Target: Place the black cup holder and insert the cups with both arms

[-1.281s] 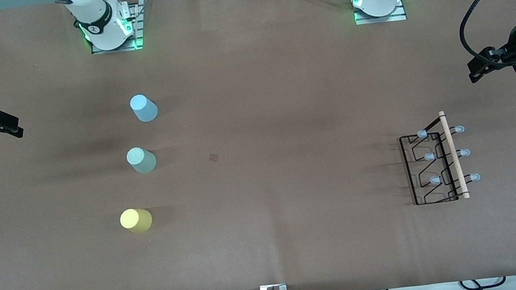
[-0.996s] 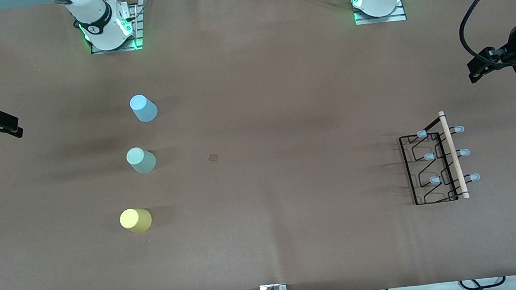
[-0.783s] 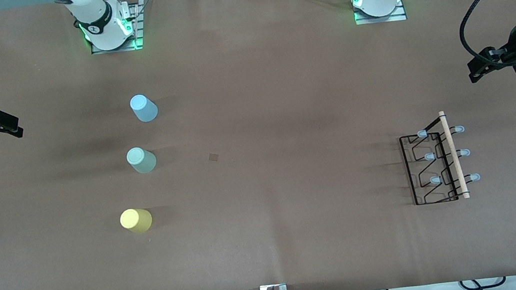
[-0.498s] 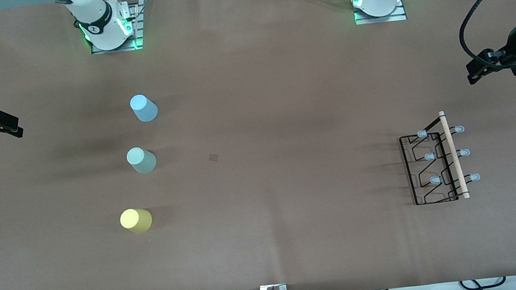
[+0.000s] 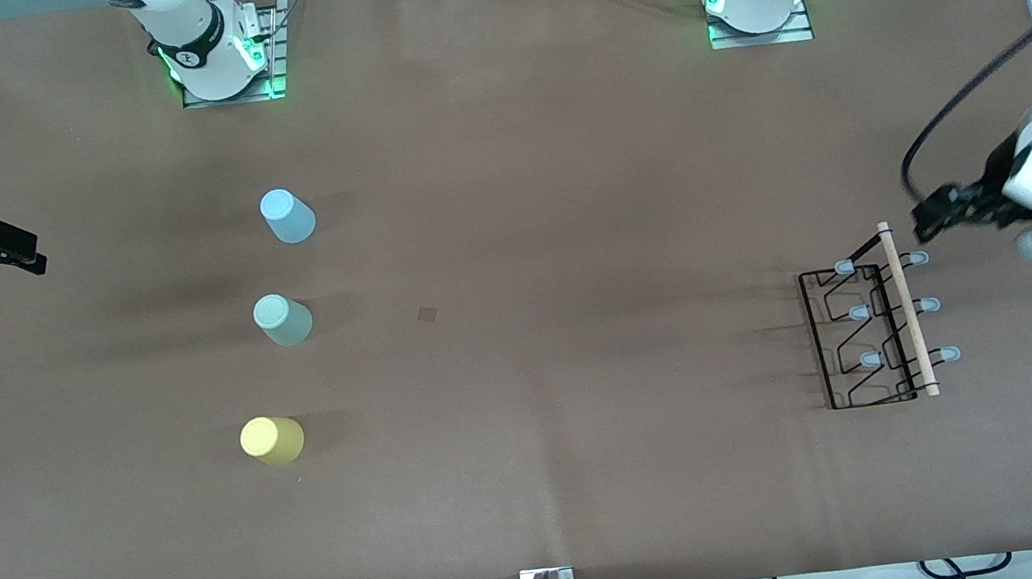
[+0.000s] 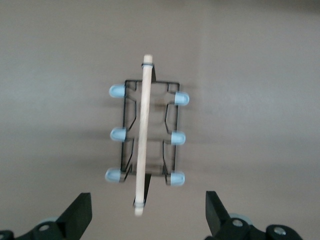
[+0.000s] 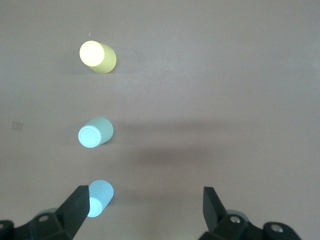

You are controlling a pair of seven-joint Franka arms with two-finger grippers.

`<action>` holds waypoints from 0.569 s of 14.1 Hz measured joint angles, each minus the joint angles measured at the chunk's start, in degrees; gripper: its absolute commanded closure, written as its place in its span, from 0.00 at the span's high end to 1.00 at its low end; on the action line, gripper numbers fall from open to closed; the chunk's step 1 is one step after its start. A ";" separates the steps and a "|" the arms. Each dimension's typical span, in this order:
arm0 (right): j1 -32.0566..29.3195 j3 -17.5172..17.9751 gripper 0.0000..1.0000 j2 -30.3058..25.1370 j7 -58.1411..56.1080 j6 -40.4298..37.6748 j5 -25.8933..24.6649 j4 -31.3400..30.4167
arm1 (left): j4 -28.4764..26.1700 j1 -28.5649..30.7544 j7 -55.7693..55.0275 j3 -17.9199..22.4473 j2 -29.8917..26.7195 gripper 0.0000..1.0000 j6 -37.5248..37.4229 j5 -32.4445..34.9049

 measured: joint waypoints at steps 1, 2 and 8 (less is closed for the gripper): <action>0.00 0.00 1.00 0.00 0.00 0.00 0.00 -0.01 | -1.93 0.01 0.00 0.00 1.20 1.00 4.09 0.00; 0.00 0.00 1.00 0.00 0.00 0.00 0.00 -0.02 | -3.63 0.03 0.00 0.00 2.27 1.00 7.41 0.00; 0.01 0.00 1.00 0.00 0.00 0.00 0.00 -0.03 | -6.37 1.02 0.02 0.12 6.93 1.00 14.79 0.00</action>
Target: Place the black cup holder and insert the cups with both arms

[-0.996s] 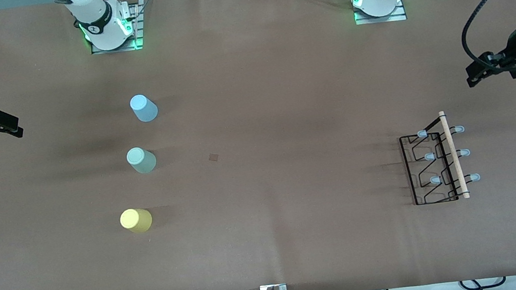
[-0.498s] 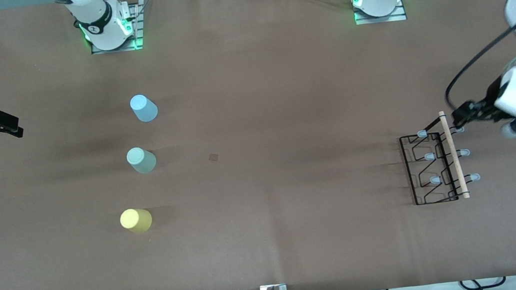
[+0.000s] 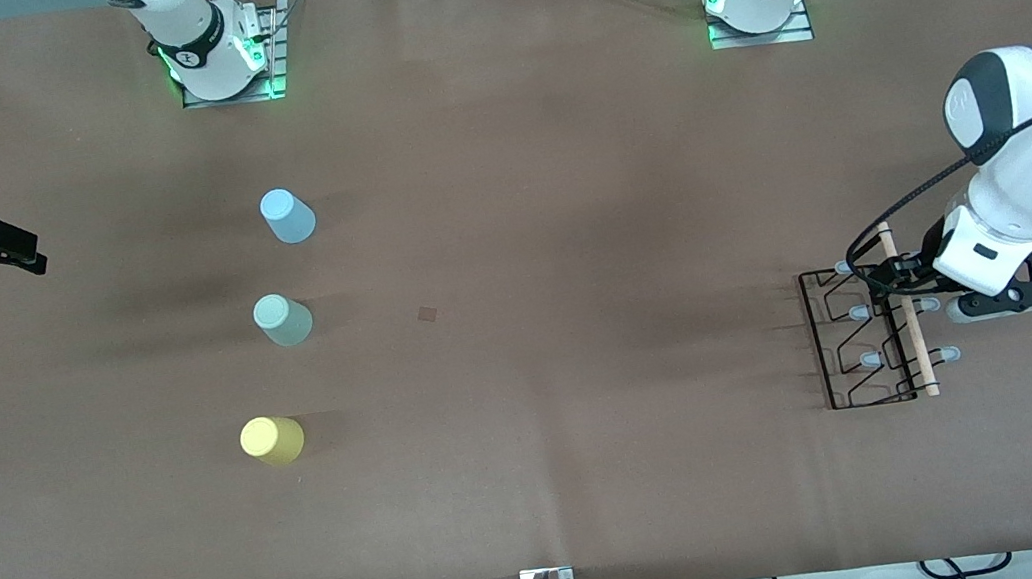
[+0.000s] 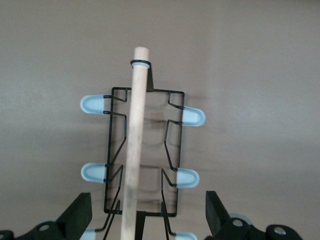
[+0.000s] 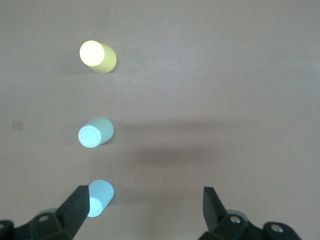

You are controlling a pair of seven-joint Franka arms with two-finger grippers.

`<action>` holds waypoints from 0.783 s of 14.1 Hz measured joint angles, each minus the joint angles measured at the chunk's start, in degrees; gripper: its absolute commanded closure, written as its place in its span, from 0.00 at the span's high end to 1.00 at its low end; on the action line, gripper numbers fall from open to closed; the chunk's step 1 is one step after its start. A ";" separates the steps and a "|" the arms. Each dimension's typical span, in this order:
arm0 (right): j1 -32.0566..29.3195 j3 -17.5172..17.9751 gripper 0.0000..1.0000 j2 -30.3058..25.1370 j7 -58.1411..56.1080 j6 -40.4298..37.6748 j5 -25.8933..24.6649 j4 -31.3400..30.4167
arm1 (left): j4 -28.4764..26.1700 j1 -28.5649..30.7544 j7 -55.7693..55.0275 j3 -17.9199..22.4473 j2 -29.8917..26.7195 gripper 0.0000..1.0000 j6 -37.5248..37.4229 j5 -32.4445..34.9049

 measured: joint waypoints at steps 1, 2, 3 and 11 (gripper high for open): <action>0.00 0.00 1.00 0.00 0.00 0.00 0.00 0.00 | -0.03 0.34 0.03 0.01 0.51 0.99 0.29 0.00; 0.00 0.00 1.00 0.00 0.00 0.00 0.00 0.00 | -0.05 0.58 0.05 0.01 1.03 0.96 0.57 0.00; 0.00 0.00 1.00 0.00 0.00 0.00 0.00 0.00 | -0.07 0.72 0.06 0.01 1.58 0.93 1.00 0.00; 0.01 0.00 1.00 0.12 0.00 0.00 0.00 -0.03 | -0.09 0.83 0.08 0.01 3.56 0.51 2.45 0.00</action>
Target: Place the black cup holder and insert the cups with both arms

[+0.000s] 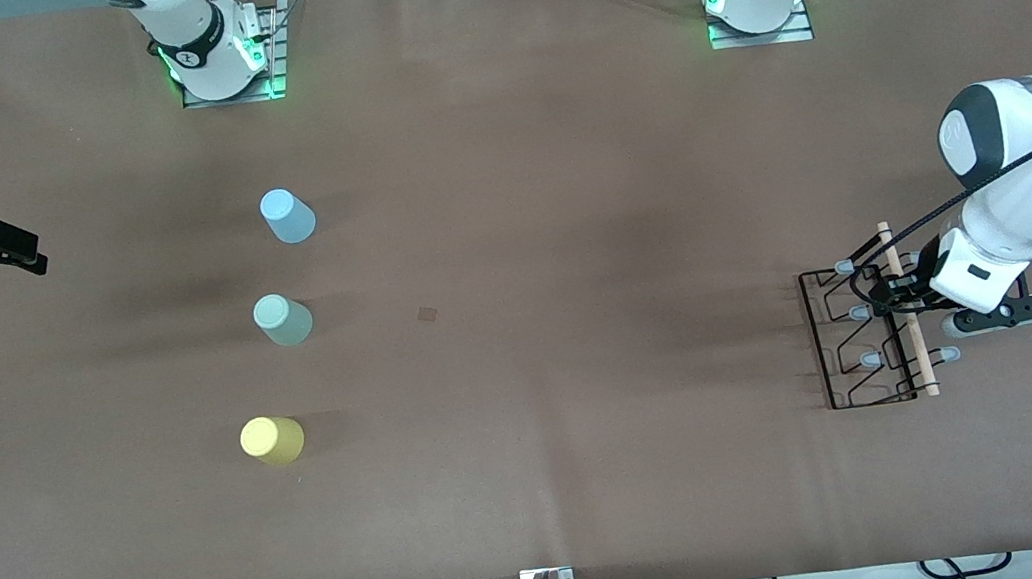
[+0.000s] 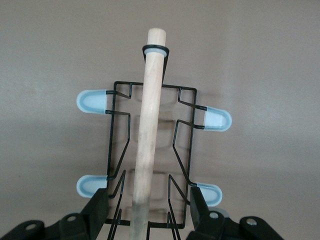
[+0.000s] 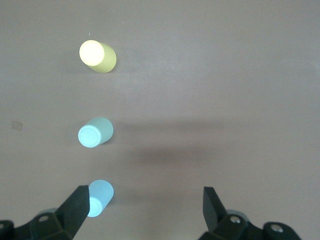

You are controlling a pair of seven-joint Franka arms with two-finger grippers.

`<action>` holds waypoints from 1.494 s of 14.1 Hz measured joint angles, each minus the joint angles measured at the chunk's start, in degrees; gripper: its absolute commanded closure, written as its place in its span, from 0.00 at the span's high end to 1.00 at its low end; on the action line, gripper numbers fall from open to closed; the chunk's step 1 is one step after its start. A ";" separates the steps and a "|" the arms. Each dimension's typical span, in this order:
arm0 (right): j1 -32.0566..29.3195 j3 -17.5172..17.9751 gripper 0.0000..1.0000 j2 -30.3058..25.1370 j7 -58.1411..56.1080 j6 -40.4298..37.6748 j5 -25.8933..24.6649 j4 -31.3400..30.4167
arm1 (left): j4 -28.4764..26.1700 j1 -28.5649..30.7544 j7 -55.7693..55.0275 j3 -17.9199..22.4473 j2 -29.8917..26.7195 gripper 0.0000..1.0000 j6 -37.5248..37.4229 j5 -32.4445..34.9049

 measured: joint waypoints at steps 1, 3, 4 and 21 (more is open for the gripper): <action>0.00 0.00 1.00 0.05 0.00 0.00 0.00 0.00 | 0.00 0.00 0.02 0.00 0.09 0.47 0.04 0.00; 0.00 0.00 1.00 0.18 0.00 0.00 0.00 -0.01 | 0.00 0.02 0.64 0.00 0.23 0.36 0.18 0.00; 0.00 0.00 1.00 0.36 0.00 0.00 0.00 -0.04 | 0.00 0.11 1.67 0.00 0.28 0.33 0.25 0.00; 13.17 0.24 1.00 22.66 9.07 10.86 0.91 -0.84 | 7.60 -2.92 -3.95 -15.09 -0.45 0.03 -9.28 -0.01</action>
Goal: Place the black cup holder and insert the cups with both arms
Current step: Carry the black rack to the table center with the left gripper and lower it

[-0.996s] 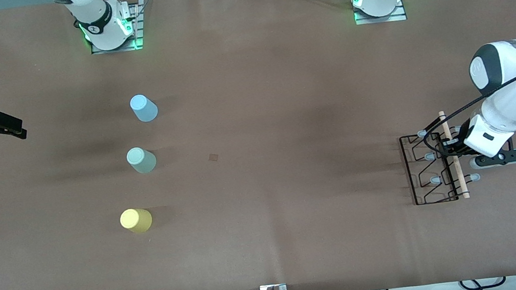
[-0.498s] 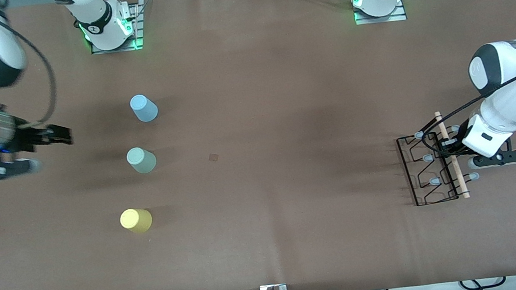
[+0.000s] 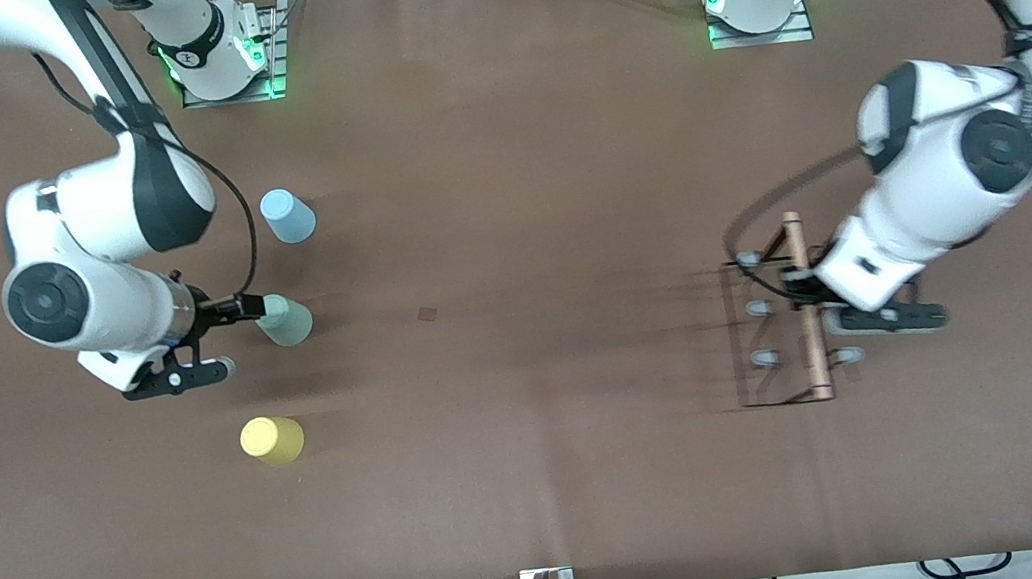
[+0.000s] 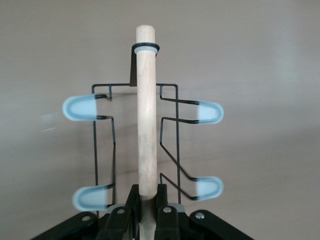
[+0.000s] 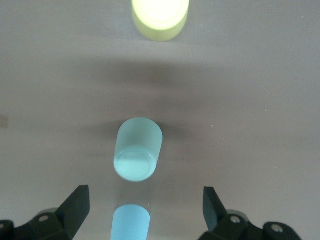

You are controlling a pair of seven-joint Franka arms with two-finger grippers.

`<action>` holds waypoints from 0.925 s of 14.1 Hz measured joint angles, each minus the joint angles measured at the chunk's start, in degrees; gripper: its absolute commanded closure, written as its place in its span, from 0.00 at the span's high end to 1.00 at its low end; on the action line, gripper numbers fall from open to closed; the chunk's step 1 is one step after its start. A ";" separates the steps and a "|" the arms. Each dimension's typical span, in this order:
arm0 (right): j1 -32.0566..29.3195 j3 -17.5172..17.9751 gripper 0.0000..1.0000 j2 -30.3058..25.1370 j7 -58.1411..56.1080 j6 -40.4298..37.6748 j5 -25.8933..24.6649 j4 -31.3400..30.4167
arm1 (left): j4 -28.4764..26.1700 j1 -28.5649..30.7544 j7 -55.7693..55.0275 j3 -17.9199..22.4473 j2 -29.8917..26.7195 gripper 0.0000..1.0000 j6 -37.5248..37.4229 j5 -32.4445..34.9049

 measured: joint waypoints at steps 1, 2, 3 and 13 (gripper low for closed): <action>-0.03 -0.12 1.00 0.61 1.16 1.38 0.02 -0.57 | 0.60 -2.47 -2.06 -0.61 0.03 0.03 -0.06 0.00; -0.07 -0.17 1.00 0.91 2.42 3.34 0.24 -1.75 | 1.15 -5.24 -4.60 -0.83 0.18 0.03 -0.08 0.00; -0.08 -0.18 1.00 1.06 3.70 5.46 0.78 -3.29 | 1.94 -8.03 -7.14 -0.92 0.56 0.04 -0.08 -0.01; -0.06 -0.18 1.00 2.84 7.65 8.94 6.97 -8.61 | 22.95 -33.59 -28.38 5.63 17.05 0.06 0.50 -0.01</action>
